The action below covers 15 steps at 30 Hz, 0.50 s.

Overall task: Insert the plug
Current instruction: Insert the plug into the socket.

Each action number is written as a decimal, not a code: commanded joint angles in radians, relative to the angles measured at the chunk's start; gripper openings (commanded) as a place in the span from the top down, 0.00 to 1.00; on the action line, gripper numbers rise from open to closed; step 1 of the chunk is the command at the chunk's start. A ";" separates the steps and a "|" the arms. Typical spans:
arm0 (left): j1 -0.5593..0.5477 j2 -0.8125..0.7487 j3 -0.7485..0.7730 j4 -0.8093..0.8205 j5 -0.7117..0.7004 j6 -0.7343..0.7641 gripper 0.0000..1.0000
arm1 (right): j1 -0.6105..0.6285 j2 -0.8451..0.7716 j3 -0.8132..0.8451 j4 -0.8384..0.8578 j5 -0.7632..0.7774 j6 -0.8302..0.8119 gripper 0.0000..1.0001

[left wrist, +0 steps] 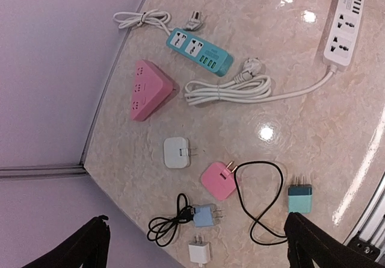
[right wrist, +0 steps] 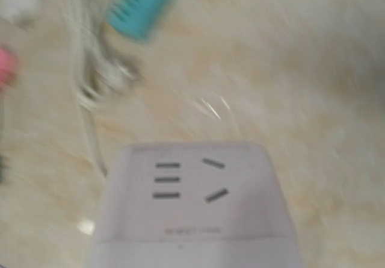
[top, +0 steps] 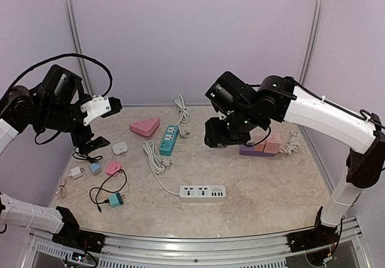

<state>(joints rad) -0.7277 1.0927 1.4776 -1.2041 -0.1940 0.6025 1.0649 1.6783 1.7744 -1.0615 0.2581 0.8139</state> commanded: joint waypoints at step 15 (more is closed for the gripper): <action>0.143 -0.157 -0.435 0.169 -0.051 -0.014 0.01 | -0.026 0.398 0.228 -0.328 -0.329 0.023 1.00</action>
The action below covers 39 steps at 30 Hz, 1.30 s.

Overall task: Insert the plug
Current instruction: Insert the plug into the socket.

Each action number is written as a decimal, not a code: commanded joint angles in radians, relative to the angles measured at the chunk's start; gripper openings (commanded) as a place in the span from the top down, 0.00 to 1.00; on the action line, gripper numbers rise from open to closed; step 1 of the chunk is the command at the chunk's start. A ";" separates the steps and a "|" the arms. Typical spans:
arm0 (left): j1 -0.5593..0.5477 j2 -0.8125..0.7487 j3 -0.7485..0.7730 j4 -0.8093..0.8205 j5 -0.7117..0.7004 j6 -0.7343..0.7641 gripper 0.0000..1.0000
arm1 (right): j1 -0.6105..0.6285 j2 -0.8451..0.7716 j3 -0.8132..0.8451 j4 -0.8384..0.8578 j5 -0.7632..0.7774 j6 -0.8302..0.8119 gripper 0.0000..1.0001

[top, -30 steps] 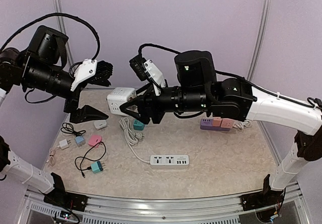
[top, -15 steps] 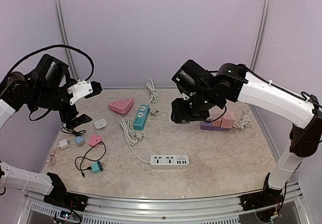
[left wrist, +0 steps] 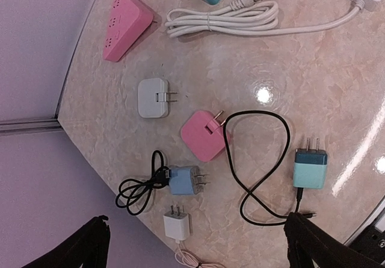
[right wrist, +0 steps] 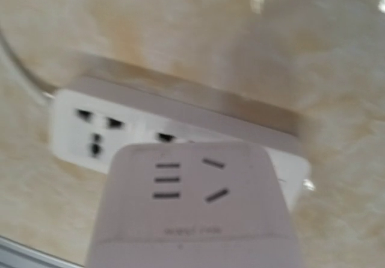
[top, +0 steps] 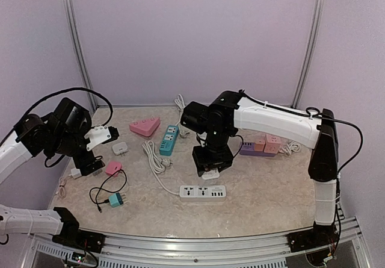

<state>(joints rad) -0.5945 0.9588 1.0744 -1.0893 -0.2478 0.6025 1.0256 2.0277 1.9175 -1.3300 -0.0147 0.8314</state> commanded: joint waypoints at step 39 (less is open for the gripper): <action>-0.010 -0.037 -0.087 0.073 -0.018 -0.002 0.01 | 0.054 0.028 0.010 -0.227 -0.001 0.086 1.00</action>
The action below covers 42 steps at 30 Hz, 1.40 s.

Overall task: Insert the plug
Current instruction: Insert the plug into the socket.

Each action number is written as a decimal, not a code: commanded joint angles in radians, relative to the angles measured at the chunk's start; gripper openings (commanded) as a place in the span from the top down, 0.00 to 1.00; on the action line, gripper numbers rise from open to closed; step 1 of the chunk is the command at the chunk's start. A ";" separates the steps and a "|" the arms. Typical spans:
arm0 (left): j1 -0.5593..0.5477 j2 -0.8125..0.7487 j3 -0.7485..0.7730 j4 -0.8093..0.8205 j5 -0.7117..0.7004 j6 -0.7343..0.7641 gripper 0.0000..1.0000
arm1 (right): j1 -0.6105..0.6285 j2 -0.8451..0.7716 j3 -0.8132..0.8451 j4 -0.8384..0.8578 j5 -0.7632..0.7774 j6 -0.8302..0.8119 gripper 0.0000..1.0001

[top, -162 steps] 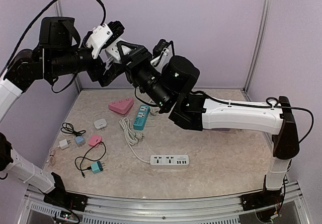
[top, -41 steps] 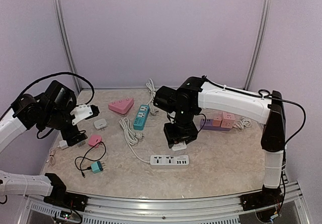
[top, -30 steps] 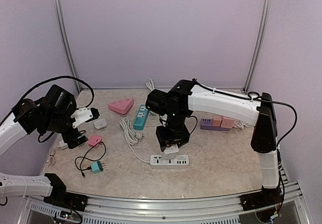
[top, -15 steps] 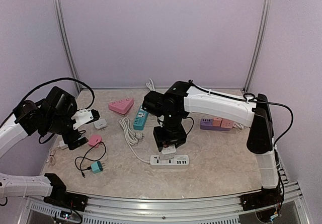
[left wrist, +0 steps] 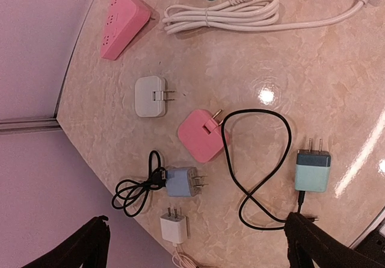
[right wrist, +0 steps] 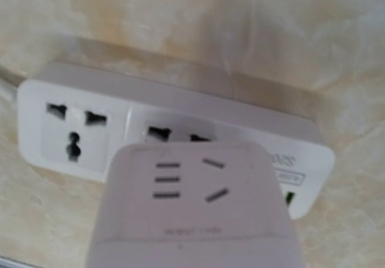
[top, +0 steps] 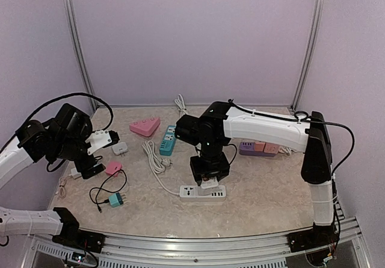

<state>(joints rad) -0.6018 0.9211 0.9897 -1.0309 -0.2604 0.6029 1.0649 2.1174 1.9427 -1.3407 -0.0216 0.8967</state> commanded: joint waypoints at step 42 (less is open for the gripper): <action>-0.001 0.013 0.015 0.021 0.002 0.000 0.01 | 0.001 -0.004 -0.023 0.009 -0.052 -0.053 1.00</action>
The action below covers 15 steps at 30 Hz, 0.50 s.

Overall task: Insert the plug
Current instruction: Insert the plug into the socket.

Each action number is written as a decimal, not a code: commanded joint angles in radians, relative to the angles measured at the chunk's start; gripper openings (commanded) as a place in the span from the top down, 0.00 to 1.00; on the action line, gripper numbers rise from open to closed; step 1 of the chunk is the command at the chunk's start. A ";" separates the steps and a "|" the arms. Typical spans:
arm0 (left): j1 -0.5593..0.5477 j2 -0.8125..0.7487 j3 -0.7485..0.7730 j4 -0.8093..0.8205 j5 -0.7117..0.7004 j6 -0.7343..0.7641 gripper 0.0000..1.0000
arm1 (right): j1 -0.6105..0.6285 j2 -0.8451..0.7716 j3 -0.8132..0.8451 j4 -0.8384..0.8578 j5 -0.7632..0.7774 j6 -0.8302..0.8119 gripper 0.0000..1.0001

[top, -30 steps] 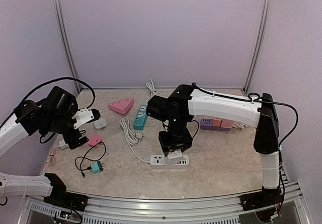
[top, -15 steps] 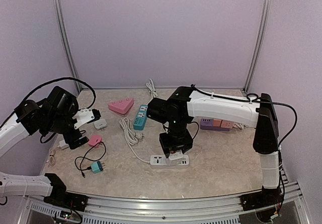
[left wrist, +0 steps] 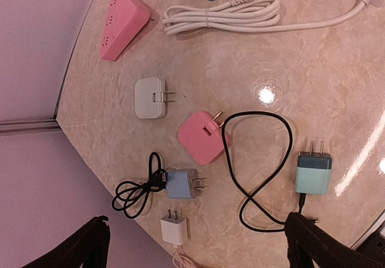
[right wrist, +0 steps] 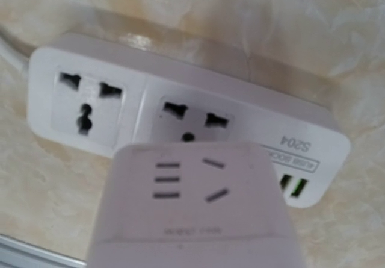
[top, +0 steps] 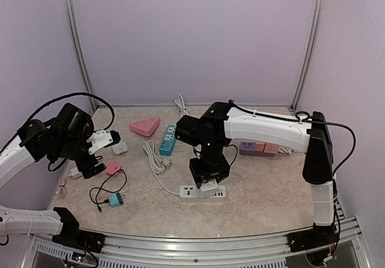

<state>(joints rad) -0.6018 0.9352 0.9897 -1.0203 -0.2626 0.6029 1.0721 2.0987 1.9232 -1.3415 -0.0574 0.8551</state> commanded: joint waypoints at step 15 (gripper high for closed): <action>-0.001 0.004 0.018 0.011 0.008 0.000 0.01 | -0.027 0.032 -0.003 0.052 0.000 -0.030 1.00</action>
<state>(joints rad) -0.6018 0.9360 0.9897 -1.0191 -0.2623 0.6029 1.0569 2.1052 1.9102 -1.3098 -0.0673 0.8352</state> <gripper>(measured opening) 0.988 0.579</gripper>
